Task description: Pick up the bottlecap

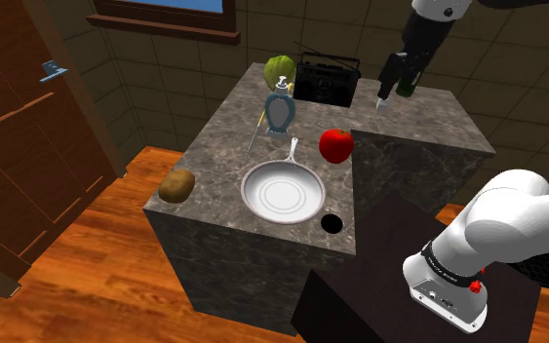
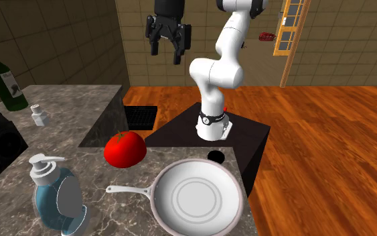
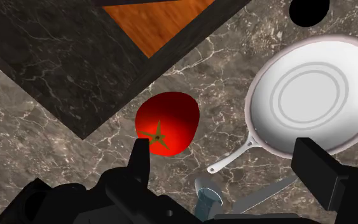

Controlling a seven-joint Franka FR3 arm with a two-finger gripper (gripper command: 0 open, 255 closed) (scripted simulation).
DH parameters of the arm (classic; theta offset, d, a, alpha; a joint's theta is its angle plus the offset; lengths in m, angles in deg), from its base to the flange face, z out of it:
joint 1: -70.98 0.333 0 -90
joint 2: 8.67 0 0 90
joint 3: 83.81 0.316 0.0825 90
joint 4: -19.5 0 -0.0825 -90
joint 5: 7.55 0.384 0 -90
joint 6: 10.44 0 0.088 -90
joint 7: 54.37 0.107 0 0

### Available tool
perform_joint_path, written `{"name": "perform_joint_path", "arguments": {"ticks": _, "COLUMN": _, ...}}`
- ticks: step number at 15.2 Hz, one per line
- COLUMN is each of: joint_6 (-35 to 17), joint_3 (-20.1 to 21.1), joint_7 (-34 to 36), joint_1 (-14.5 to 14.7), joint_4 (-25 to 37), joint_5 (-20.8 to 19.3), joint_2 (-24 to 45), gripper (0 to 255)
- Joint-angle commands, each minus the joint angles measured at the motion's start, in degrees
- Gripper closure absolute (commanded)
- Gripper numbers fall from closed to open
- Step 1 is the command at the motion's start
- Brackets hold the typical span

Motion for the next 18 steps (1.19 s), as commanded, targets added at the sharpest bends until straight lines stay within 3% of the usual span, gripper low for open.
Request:
{"name": "perform_joint_path", "arguments": {"ticks": 1, "joint_6": 0.00, "joint_3": 0.00, "joint_7": 0.00, "joint_1": 0.00, "joint_4": 0.00, "joint_5": 0.00, "joint_2": 0.00, "gripper": 0}}
{"name": "perform_joint_path", "arguments": {"ticks": 10, "joint_6": -10.95, "joint_3": 6.89, "joint_7": 6.45, "joint_1": 3.75, "joint_4": -16.29, "joint_5": 4.47, "joint_2": -4.37, "gripper": 0}}
{"name": "perform_joint_path", "arguments": {"ticks": 18, "joint_6": -22.54, "joint_3": 14.71, "joint_7": 12.92, "joint_1": 8.41, "joint_4": -27.27, "joint_5": 9.81, "joint_2": -2.88, "gripper": 0}}
